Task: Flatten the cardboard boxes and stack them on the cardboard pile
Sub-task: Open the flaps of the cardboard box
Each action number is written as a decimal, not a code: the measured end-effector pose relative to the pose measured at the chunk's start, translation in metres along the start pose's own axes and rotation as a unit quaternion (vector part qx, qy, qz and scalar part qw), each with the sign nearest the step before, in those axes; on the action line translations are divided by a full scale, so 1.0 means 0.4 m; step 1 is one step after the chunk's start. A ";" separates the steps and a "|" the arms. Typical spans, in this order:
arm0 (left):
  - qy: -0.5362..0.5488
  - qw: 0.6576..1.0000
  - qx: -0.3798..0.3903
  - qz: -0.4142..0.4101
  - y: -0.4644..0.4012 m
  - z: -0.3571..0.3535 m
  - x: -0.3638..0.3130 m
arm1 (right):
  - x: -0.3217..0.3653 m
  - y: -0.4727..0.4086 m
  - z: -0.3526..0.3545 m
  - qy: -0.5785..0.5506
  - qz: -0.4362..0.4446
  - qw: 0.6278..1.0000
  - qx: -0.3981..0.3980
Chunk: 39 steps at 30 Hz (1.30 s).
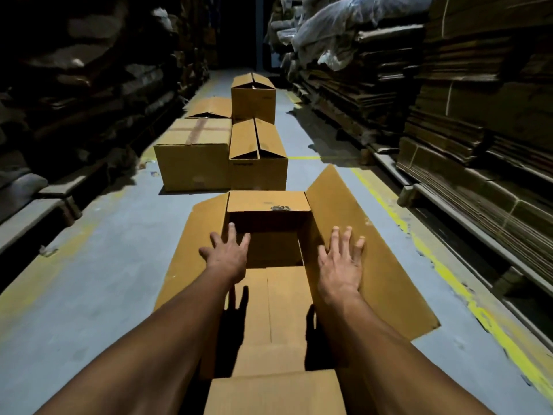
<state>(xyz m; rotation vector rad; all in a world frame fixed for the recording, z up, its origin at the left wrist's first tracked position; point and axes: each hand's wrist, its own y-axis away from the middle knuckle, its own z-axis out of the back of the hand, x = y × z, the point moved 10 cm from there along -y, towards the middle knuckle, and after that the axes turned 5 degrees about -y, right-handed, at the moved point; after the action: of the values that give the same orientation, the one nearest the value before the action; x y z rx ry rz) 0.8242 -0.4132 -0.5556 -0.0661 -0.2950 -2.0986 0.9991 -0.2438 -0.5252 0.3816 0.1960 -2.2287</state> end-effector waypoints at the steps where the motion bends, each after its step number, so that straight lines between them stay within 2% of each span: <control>1: 0.004 1.000 0.001 -0.006 -0.024 0.008 -0.010 | -0.016 0.007 0.010 -0.008 -0.009 1.000 -0.011; 5: 0.045 0.999 0.013 0.013 -0.103 0.027 -0.021 | -0.073 0.023 0.000 -0.072 -0.052 0.996 -0.020; 11: 0.075 0.996 -0.010 0.043 -0.154 0.055 -0.021 | -0.059 0.017 -0.104 -0.184 -0.038 0.980 0.068; 15: 0.098 0.993 -0.028 0.052 -0.176 0.084 -0.013 | -0.037 0.006 -0.101 -0.220 -0.055 0.971 0.071; 23: 0.093 0.996 -0.011 0.009 -0.301 0.130 0.031 | -0.011 -0.072 -0.067 -0.212 -0.095 0.973 0.014; 28: 0.041 0.999 -0.031 0.005 -0.332 0.149 0.042 | 0.009 -0.112 -0.090 -0.158 -0.090 0.983 -0.012; 35: 0.022 0.999 -0.022 0.010 -0.394 0.129 0.058 | 0.027 -0.125 -0.096 -0.176 -0.105 0.979 0.006; 39: 0.050 0.998 -0.031 0.027 -0.432 0.117 0.072 | 0.033 -0.119 -0.093 -0.160 -0.094 0.983 -0.005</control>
<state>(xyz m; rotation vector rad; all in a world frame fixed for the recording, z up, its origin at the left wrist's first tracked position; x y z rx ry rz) 0.6590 -0.3411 -0.5370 -0.0068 -0.1668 -2.0494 0.9619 -0.2133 -0.5642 -0.0060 0.0728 -2.4360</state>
